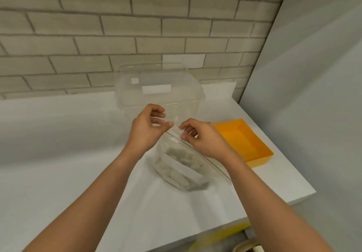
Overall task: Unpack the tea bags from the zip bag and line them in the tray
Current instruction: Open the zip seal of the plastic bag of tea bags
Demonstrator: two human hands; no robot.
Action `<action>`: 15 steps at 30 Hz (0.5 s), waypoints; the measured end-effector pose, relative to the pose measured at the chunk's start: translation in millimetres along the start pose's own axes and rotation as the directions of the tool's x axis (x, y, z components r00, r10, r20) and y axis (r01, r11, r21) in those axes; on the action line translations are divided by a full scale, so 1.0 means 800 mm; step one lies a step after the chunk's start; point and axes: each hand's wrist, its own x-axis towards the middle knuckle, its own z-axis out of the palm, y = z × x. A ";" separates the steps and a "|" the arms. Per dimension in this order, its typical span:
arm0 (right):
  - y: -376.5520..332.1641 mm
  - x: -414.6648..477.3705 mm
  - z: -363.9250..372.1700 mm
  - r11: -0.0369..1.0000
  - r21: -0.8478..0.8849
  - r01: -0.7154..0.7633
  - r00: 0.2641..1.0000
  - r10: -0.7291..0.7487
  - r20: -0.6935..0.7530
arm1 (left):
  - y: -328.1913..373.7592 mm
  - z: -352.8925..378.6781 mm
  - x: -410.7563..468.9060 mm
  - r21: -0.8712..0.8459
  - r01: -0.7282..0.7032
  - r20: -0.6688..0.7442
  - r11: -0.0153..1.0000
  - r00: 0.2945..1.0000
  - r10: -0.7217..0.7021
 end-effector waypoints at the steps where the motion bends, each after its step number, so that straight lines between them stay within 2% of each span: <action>1: 0.006 0.002 0.002 0.999 0.046 -0.023 0.999 0.025 -0.035 | 0.001 0.005 -0.005 -0.008 0.023 -0.117 1.000 0.993 -0.024; 3: 0.017 0.002 0.005 0.991 0.126 -0.033 0.995 0.045 -0.089 | 0.003 0.012 -0.024 -0.053 0.085 -0.280 0.995 0.955 -0.096; 4: 0.021 0.001 0.006 0.988 0.151 -0.028 0.994 0.044 -0.103 | 0.000 0.015 -0.034 -0.096 0.114 -0.283 0.989 0.949 -0.137; 8: 0.026 -0.002 0.013 0.972 0.233 -0.007 0.994 0.033 -0.104 | -0.007 0.034 -0.062 -0.199 0.270 0.003 0.942 0.961 -0.275; 12: 0.019 -0.007 0.016 0.953 0.301 0.024 0.997 -0.001 -0.075 | -0.003 0.048 -0.054 -0.359 0.266 -0.055 0.895 0.951 -0.305; 15: 0.022 -0.008 0.018 0.957 0.289 0.023 0.999 -0.011 -0.044 | 0.000 0.047 -0.045 -0.367 0.240 -0.073 0.899 0.956 -0.285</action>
